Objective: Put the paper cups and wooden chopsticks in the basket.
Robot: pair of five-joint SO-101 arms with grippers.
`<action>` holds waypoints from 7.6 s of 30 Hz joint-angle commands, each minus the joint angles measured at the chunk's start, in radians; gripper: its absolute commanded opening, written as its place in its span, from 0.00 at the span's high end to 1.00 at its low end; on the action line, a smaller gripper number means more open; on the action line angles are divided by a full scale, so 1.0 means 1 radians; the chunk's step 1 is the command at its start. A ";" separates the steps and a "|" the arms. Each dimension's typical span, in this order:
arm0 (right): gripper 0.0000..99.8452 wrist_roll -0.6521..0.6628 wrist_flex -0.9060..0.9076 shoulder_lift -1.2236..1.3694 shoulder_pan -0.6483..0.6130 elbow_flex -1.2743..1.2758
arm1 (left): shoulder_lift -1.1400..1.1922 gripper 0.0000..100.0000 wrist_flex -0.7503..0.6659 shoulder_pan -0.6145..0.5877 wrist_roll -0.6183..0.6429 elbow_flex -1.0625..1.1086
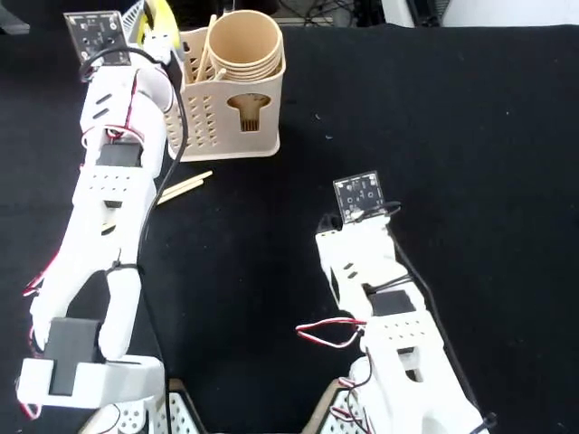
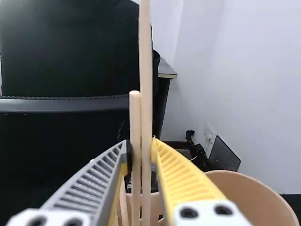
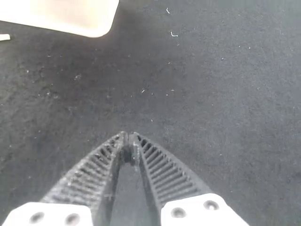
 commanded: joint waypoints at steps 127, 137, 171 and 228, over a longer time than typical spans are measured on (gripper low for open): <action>0.77 0.761 0.985 2.246 -0.655 -2.895 | -1.672 0.85 1.413 -1.059 -0.621 1.354; 0.77 0.827 1.103 2.229 -0.658 -2.895 | -1.672 0.85 1.412 -1.059 -0.621 1.354; 0.81 0.836 1.519 2.226 -0.658 -3.157 | -1.672 0.85 1.410 -1.059 -0.621 1.354; 0.74 0.632 1.522 2.106 -0.651 -3.116 | -1.672 0.85 1.409 -1.059 -0.621 1.354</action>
